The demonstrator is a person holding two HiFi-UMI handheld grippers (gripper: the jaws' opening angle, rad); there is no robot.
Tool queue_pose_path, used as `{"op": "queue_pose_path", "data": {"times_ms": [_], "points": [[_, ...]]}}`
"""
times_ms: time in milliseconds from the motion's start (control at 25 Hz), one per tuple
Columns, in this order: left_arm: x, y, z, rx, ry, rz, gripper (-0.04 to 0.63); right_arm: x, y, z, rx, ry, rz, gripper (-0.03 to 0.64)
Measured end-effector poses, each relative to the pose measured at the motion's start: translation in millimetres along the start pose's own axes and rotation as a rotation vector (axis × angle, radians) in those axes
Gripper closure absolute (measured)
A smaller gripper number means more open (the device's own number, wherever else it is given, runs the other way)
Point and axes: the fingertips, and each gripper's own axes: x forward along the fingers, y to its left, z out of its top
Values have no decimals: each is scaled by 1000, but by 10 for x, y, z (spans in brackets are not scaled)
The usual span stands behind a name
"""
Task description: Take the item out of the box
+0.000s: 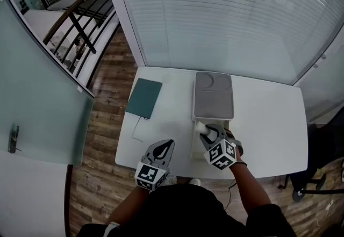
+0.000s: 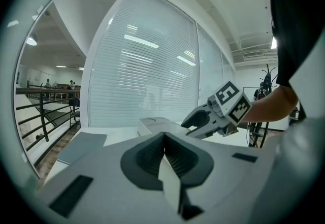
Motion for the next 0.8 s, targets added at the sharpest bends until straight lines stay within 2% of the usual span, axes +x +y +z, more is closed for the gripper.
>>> {"op": "queue_pose_path", "data": {"times_ms": [200,400,520,680,800], "points": [[-29,-6,-6,-10,2,0,583,-288,-246,269,234,-203,-110,449],[-87,4,-6,-5,-3,4,583,-581,-428,450,394,-373,-203,449],[-105,-12,-2,-2,-4,3,583,-809,-562,483,484,-476,-293,449],[-136,-21,49,3,-16,4,583,-1193,-651,532,557,-613,-429,449],[-171,0,119,-15,-36,19,583,-1412,-644,556,573,-668,-488,449]]}}
